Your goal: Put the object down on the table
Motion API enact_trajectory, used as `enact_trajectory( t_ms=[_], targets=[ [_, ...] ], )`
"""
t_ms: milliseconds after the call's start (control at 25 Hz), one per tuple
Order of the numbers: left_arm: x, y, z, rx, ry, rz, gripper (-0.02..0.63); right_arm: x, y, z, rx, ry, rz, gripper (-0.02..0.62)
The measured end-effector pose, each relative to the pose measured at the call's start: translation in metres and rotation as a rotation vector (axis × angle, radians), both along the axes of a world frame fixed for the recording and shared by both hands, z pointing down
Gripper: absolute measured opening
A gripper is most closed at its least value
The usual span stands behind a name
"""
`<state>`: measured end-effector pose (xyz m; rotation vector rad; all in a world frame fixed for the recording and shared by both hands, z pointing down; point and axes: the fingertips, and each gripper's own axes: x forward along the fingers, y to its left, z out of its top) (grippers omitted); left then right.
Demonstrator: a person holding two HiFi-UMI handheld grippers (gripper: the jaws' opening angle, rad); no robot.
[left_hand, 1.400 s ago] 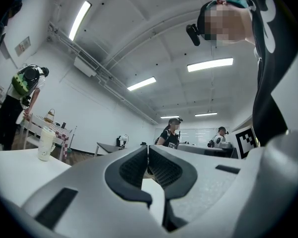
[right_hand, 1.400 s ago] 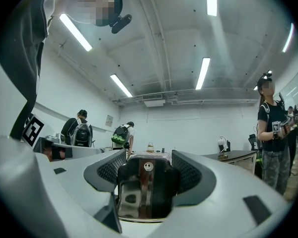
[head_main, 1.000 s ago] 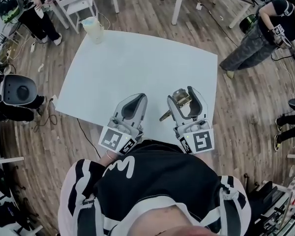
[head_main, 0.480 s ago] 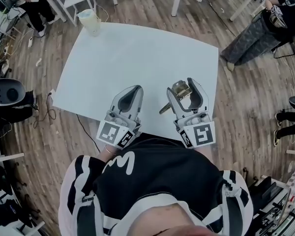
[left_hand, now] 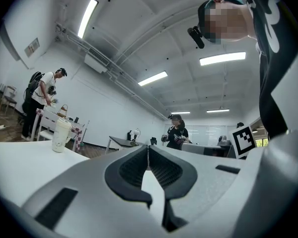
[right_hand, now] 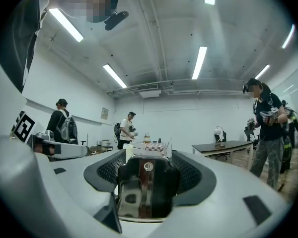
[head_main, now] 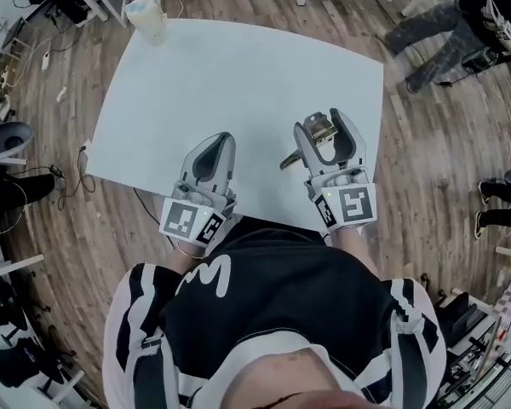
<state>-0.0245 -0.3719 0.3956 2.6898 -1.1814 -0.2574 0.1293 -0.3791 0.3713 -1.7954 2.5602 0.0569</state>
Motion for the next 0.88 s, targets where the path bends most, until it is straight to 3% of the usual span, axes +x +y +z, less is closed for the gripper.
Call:
enact_trajectory(
  t_ms=[880],
  targets=[
    [-0.028,-0.005,0.039,-0.085,0.000,-0.047,0.011,-0.020,-0.060,0.093,-0.141,0.048,-0.005,0.301]
  ],
)
